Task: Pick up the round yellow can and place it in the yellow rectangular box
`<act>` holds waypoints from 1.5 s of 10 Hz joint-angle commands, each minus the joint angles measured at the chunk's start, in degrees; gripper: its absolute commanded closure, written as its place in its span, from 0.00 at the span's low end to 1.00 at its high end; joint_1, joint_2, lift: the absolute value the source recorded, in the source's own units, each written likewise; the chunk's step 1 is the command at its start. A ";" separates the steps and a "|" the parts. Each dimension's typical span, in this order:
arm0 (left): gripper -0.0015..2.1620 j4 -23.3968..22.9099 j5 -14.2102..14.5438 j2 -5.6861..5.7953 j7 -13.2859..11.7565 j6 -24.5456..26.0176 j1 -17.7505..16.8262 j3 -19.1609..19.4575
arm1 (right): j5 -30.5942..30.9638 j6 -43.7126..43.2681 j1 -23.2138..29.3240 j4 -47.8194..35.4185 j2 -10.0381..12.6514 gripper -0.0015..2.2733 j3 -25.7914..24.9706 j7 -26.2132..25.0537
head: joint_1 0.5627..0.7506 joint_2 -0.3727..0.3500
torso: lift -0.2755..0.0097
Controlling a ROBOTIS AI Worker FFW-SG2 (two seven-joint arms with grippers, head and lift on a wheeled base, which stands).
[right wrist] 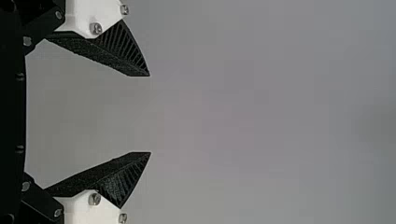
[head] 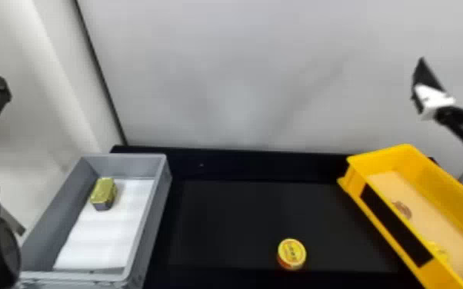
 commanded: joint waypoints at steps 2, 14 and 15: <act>0.01 0.34 0.18 -0.15 0.00 0.12 -0.10 -0.02 | 0.36 0.04 2.22 2.54 0.76 0.11 5.88 2.07 | 0.70 0.53 | 0.75; 0.01 0.69 0.27 -0.15 -0.08 0.38 -0.10 0.33 | 1.85 12.35 12.68 3.77 0.85 0.13 18.62 12.45 | 0.70 0.53 | 0.75; 0.01 0.69 0.27 -0.15 -0.08 0.38 -0.10 0.33 | 2.38 13.84 12.95 2.71 0.85 0.13 18.89 12.80 | 0.70 0.53 | 0.75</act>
